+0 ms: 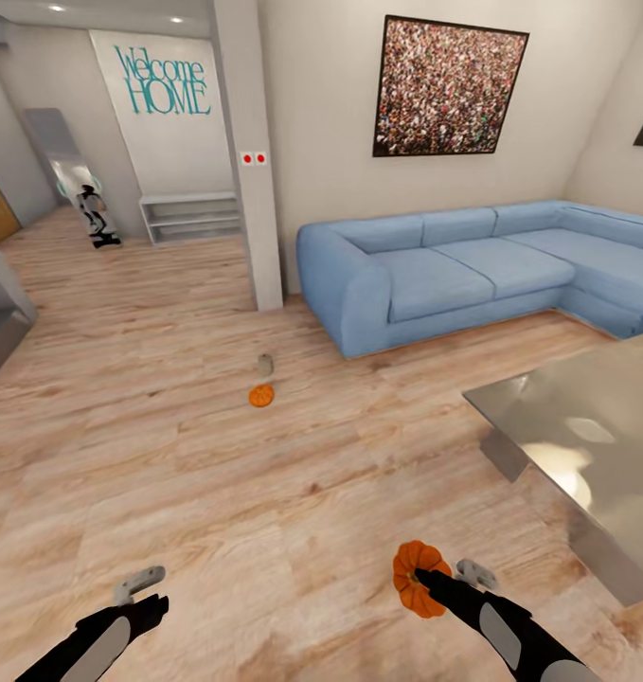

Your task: Place each of the two pumpkins and all three candles from the living room inside a cabinet in the living room (use any cabinet), then make sure every cabinet is closed, and position the cauldron so it is next to a table in the living room.

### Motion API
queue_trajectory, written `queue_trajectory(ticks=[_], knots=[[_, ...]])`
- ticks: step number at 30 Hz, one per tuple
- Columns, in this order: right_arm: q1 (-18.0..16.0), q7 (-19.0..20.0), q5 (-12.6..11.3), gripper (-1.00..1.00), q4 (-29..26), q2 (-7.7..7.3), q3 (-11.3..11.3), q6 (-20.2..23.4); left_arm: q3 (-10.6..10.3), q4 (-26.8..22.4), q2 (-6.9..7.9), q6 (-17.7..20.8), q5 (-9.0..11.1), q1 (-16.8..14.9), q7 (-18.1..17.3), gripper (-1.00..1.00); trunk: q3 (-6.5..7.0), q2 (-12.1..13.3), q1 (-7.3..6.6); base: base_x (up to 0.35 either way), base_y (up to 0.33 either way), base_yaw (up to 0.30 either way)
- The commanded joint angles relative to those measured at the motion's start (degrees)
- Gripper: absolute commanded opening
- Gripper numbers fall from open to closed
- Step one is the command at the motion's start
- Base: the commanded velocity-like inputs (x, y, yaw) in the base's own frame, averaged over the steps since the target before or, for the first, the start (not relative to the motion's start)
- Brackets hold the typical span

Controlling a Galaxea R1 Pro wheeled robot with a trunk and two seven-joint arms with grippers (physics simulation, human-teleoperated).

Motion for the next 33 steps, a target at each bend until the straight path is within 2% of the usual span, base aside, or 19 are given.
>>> queue_trajectory(ticks=[1, 9, 16, 33], knots=[[-0.02, 0.03, -0.57, -1.0, -0.1, -0.05, 0.14, 0.28, -0.34, -0.12, 0.08, 0.04, 0.4, -0.07, 0.49, 1.0, -0.05, -0.02, 0.03, 0.281, 0.009, 0.0], [-0.02, 0.05, -0.57, -1.0, -0.24, -0.13, 0.14, 0.28, -0.41, -0.12, 0.08, 0.04, 0.36, -0.06, 0.49, 1.0, -0.05, -0.02, 0.03, 0.281, 0.002, 0.0], [-0.02, 1.86, -0.56, -1.0, -0.33, -0.25, 0.14, 0.36, -0.42, -0.12, 0.08, 0.04, 0.36, -0.03, 0.49, 1.0, -0.05, -0.02, 0.03, 0.281, 0.0, 0.0], [-0.02, 1.97, -0.6, -1.0, -0.1, 0.01, 0.14, 0.37, -0.43, 0.32, 0.08, 0.04, 0.36, -0.03, 0.47, 1.0, -0.05, -0.02, 0.03, 0.281, 0.0, 0.0]])
